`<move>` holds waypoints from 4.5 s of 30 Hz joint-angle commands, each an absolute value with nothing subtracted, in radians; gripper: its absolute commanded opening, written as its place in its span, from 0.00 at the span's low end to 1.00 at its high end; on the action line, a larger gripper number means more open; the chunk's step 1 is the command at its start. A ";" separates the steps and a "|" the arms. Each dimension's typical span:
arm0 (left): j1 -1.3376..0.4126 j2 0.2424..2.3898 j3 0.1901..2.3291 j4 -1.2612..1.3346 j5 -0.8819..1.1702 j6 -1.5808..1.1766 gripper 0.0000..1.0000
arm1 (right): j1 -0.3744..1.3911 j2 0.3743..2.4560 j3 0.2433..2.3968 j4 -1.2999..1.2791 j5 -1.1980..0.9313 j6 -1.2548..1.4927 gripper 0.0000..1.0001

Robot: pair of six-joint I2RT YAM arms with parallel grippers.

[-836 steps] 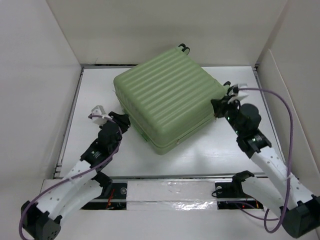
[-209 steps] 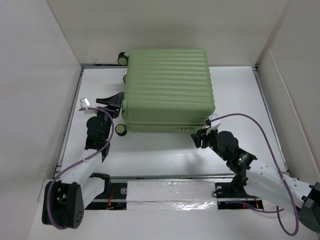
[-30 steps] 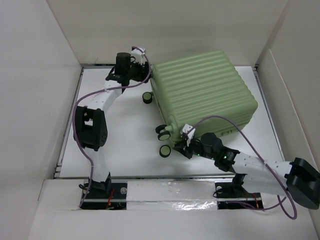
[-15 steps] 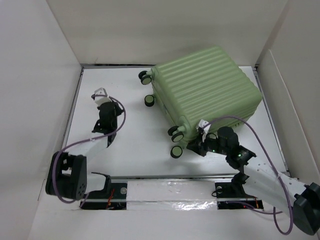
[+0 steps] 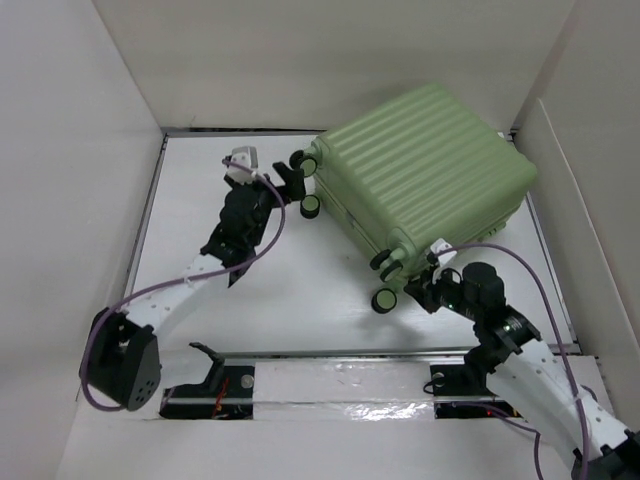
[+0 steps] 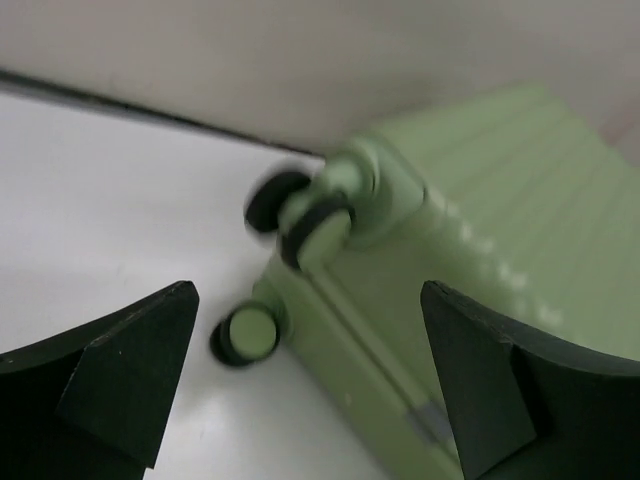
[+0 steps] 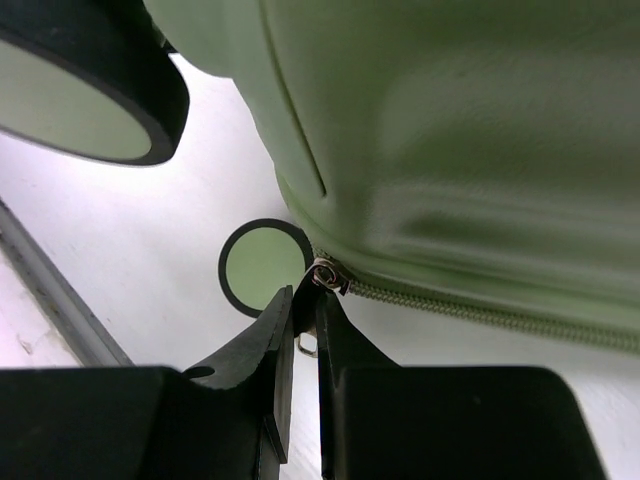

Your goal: Pack the luggage

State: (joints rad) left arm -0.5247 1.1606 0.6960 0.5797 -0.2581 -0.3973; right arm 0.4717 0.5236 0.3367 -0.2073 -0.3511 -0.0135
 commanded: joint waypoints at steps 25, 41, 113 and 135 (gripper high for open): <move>-0.341 1.707 1.577 -0.258 0.435 0.235 0.96 | 0.488 0.356 0.376 -0.166 -0.290 0.026 0.00; -0.341 1.775 1.626 -0.291 0.483 0.250 0.94 | 0.488 0.334 0.365 -0.152 -0.314 0.021 0.00; -0.905 0.821 0.400 0.709 -0.104 -0.525 0.00 | 1.198 1.295 0.658 0.585 0.381 -0.177 0.00; -0.914 0.989 0.561 0.632 0.037 -0.439 0.59 | 0.899 0.799 0.321 0.491 -0.014 0.078 0.19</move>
